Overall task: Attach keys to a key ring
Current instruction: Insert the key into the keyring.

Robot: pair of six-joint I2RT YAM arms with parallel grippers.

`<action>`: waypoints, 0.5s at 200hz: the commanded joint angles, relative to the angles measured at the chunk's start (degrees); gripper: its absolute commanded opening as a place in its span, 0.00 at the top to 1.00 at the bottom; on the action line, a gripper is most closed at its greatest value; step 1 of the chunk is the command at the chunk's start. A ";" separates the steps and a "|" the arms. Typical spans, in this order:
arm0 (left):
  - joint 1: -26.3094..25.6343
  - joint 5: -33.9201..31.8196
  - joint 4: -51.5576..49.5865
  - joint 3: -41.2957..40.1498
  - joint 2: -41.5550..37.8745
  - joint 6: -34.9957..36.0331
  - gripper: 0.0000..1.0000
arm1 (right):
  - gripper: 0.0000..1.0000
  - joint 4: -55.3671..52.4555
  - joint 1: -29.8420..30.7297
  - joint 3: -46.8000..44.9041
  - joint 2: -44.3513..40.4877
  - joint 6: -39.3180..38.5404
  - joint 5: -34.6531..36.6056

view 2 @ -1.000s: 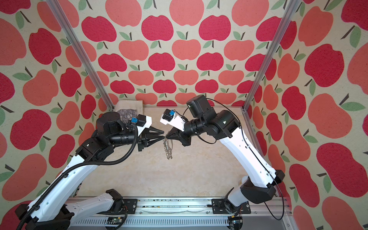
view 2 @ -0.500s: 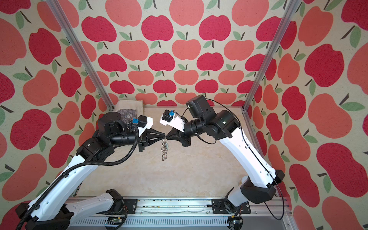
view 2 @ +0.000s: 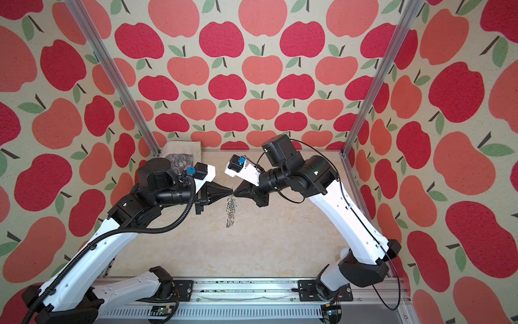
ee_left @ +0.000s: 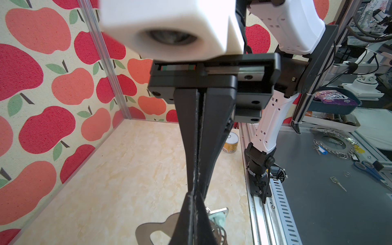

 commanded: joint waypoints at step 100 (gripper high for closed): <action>3.50 0.89 36.29 -13.75 -6.26 -15.30 1.00 | 0.73 22.11 -3.88 -15.43 -11.24 10.86 -3.61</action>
